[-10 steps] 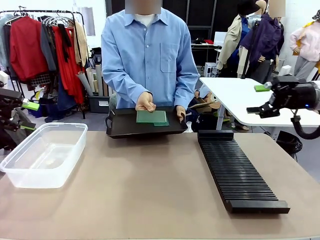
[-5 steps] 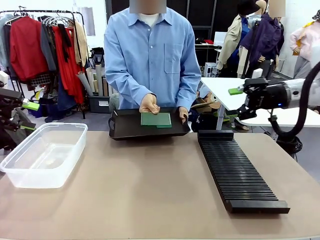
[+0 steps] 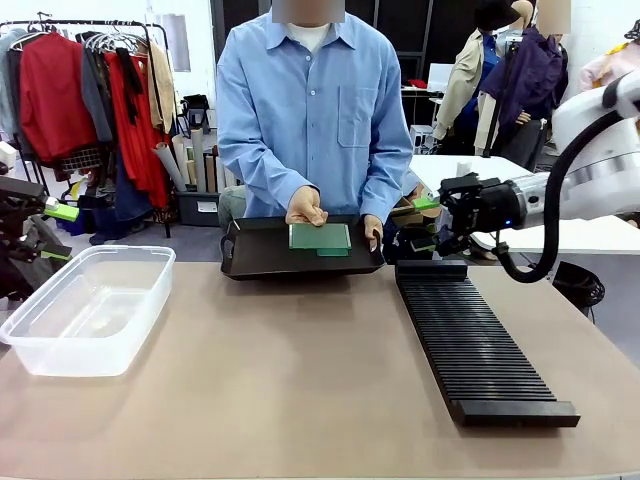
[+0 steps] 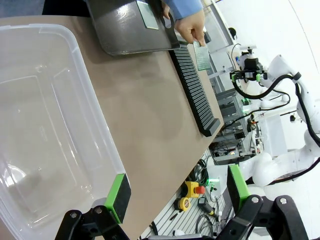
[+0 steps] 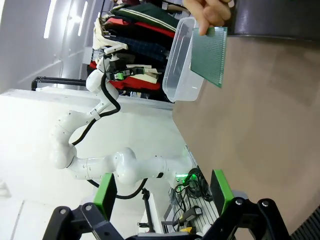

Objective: Sort PCBs into racks and boxes based on the side picked up.
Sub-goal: Pick up the Blank PCB handed by the Human.

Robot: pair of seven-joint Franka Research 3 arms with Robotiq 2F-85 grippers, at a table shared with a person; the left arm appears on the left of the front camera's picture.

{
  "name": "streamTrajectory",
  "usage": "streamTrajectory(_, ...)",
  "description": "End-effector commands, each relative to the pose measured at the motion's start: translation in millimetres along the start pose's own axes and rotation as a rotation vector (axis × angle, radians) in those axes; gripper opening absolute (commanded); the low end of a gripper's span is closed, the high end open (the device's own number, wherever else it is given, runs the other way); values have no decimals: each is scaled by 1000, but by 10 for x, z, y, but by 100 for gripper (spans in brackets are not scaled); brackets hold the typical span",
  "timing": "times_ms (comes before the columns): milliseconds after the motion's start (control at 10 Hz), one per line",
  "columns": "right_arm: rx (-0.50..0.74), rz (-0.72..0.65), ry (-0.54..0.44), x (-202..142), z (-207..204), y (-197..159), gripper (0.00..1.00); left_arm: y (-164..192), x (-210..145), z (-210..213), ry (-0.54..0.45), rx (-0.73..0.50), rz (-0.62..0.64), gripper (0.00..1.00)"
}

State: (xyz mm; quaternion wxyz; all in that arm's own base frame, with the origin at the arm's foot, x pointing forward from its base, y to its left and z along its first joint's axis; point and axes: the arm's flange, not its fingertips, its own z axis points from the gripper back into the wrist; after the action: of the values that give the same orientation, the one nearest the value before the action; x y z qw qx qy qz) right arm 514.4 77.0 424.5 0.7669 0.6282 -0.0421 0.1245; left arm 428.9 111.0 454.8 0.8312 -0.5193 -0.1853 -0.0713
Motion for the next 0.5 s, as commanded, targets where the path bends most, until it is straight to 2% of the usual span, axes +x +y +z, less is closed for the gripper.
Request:
streamTrajectory(0, 0, 9, 10, 219, -175, -91, 100, -24, 6, 12, -2, 5, 12, 100)
streamTrajectory(400, 57, 38, -7, 531, -487, -291, 100, -24, 6, 12, -2, 5, 12, 100)
